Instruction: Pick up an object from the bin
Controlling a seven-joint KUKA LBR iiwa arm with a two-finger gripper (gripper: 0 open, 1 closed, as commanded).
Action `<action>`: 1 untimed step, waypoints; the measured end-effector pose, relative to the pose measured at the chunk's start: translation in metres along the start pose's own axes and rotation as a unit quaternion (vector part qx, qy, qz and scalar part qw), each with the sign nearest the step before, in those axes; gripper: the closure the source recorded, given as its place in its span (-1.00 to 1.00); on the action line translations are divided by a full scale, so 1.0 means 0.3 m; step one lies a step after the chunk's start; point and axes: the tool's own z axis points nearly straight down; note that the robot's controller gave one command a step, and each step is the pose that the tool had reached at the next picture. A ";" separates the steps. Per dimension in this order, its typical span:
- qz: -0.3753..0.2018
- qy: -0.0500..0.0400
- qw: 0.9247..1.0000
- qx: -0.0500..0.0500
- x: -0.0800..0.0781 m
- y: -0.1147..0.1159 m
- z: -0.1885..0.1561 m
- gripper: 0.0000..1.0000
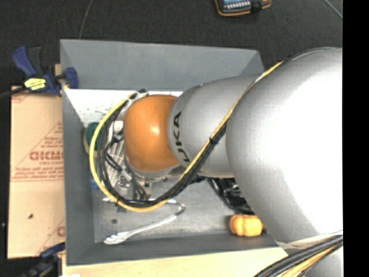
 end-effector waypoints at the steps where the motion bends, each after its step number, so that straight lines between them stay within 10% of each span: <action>1: 0.000 -0.001 1.000 -0.001 -0.001 0.001 -0.100 1.00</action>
Offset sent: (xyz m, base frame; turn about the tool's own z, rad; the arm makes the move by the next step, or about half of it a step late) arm 0.0005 0.0002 0.0802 0.0000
